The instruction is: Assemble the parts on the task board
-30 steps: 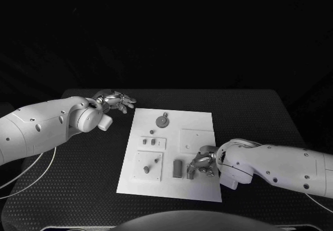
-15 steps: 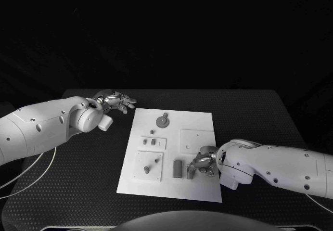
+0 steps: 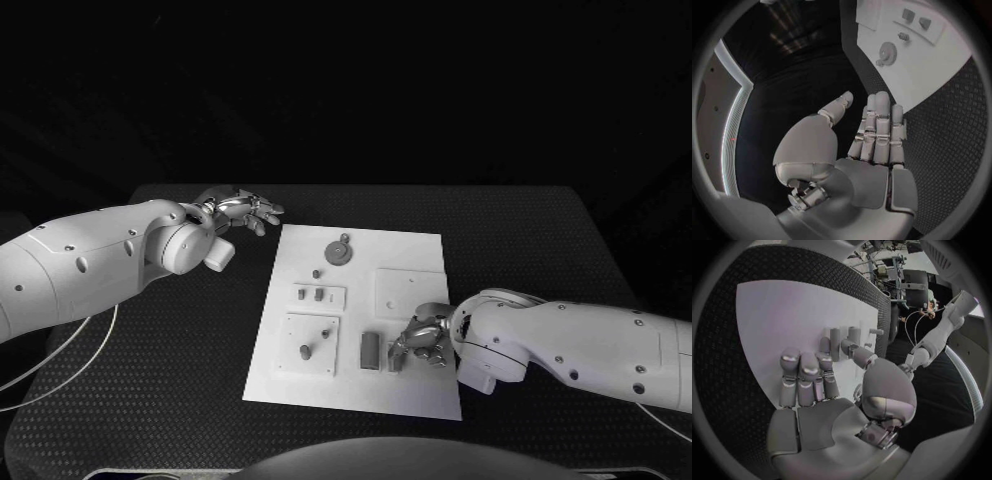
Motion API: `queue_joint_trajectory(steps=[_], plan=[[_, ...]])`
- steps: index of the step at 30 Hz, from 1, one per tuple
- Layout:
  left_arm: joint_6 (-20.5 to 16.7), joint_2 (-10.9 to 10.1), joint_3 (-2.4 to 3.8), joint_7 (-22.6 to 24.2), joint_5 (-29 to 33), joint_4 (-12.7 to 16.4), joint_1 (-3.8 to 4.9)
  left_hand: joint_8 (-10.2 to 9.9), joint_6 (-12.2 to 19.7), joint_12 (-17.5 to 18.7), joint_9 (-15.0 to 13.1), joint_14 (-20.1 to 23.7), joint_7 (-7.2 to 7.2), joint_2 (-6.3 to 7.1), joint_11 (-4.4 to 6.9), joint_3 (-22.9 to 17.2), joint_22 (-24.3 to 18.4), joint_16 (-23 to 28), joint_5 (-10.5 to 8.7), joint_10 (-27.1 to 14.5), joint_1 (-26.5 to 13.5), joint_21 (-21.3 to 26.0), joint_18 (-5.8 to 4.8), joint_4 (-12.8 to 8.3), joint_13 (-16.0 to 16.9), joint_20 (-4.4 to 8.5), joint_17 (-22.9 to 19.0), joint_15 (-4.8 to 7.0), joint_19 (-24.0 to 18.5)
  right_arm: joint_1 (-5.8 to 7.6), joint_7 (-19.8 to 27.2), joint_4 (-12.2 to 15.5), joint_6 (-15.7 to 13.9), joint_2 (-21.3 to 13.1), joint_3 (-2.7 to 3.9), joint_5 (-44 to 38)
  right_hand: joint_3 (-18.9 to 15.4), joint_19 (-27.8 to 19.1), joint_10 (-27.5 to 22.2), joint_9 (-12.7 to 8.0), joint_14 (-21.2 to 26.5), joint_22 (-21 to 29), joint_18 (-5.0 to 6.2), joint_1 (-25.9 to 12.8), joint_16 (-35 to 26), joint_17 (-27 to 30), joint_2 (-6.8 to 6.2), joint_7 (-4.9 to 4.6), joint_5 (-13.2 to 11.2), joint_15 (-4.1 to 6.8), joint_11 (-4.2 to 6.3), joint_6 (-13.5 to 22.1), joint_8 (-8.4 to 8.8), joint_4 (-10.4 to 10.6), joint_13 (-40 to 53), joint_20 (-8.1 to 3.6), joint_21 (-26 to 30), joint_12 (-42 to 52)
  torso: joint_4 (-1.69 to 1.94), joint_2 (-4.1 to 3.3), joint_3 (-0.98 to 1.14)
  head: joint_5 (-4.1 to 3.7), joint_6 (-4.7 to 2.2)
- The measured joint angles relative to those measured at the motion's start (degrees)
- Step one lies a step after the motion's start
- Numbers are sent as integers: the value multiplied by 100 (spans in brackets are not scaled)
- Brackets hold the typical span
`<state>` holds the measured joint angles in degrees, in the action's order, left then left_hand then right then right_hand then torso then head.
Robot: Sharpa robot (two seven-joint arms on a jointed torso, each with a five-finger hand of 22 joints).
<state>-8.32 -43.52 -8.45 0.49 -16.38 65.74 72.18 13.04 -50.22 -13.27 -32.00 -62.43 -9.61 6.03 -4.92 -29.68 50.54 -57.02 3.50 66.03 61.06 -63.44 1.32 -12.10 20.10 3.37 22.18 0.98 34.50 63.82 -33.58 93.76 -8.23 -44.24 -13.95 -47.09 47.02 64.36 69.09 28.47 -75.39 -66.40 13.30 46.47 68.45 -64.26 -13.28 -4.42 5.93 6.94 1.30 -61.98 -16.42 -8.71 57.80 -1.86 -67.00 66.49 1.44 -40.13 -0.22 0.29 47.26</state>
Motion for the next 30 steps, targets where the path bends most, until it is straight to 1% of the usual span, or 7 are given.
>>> queue_joint_trajectory(steps=[4, 8, 14, 16, 20, 22, 30], plan=[[3, 1, 0, -2, -2, -2, 0, 0, 3, 0, 0, 0, 3, 0, 0, 0, 0, 22, 0, 0, 0, 0, 0, 0, 0, 0, 6, 0, 0, 0, 4, 4, 1, -2, 0, -2, -46, 0, -30, 0, 0, 4, 0, 0, 0, 0, 0, -3, -16, -1, 13, 3, 0, 17, 0, 0, 0, 0, 0, 0, 0, 1, 1], [6, 1, 0, -4, -3, -2, 0, 0, -2, 0, 0, 0, -2, 0, 1, 0, 0, 23, 0, 1, 0, 0, 0, 0, 0, 0, 6, -1, 0, -1, 12, 12, 4, -10, 0, -9, -140, 0, -30, 0, 2, 11, 0, -53, 0, -6, -53, -9, -60, -2, 12, 9, 0, 34, 7, 0, 0, 0, 0, 0, 0, 4, 7], [11, 0, 0, -8, -5, -2, 0, 0, -12, 0, 0, 0, -12, 0, 1, 0, 1, 22, 0, 1, 0, 0, 0, 0, 0, 0, 5, -1, 0, -5, 33, 33, 14, -25, 0, -70, -169, 0, -32, 0, 8, 10, 0, -56, 0, -6, -56, -18, -89, -9, 11, 18, 0, 55, 6, 1, 0, 0, 0, 0, -1, 9, 12], [14, 0, 0, -9, -6, -2, 0, 0, -12, 0, 0, 0, -12, 0, 1, 0, 0, 22, 0, 1, 0, 0, 0, 0, 0, 0, 5, -2, 0, -6, 45, 43, 19, -32, -1, -98, -224, 0, -32, 0, 9, 14, 0, -106, 0, -6, -105, -19, -112, -10, 10, 19, 0, 69, 12, 1, 0, 0, 0, 0, -1, 11, 13], [17, 0, 0, -11, -7, -4, 0, 0, -12, 0, -1, 1, -12, 0, 1, 0, -4, 22, 0, 2, 0, 0, 0, 0, 0, 0, 5, -3, 0, -16, 68, 88, 32, -64, -4, -175, -267, -9, -41, 2, 12, 19, 0, -105, 0, -6, -105, -29, -134, -13, 1, 29, 0, 113, 12, -7, 0, 0, 3, 1, -1, 18, 14], [19, -1, 0, -13, -8, -5, 0, 0, -12, 0, 0, 1, -12, 0, 10, 0, -4, 22, 0, -7, 0, 0, 0, 0, 0, 0, 5, -3, 0, -18, 81, 101, 39, -75, -4, -205, -290, -22, -42, 1, 17, 26, 0, -134, 0, -6, -134, -32, -165, -18, 1, 32, 1, 135, 12, -19, 0, 0, 3, 1, 0, 21, 16], [23, -1, 0, -17, -9, -6, 0, 0, -11, 0, 5, -21, -11, 0, 19, 0, -4, 23, 0, -12, 0, 0, 0, 0, 0, 0, 9, 2, 0, -26, 120, 152, 66, -114, -8, -289, -305, -23, -51, -18, -2, 26, 0, -136, 0, -6, -136, -32, -171, 0, -8, 32, 18, 151, 11, -18, 0, 0, 3, 1, -1, 30, 20]])
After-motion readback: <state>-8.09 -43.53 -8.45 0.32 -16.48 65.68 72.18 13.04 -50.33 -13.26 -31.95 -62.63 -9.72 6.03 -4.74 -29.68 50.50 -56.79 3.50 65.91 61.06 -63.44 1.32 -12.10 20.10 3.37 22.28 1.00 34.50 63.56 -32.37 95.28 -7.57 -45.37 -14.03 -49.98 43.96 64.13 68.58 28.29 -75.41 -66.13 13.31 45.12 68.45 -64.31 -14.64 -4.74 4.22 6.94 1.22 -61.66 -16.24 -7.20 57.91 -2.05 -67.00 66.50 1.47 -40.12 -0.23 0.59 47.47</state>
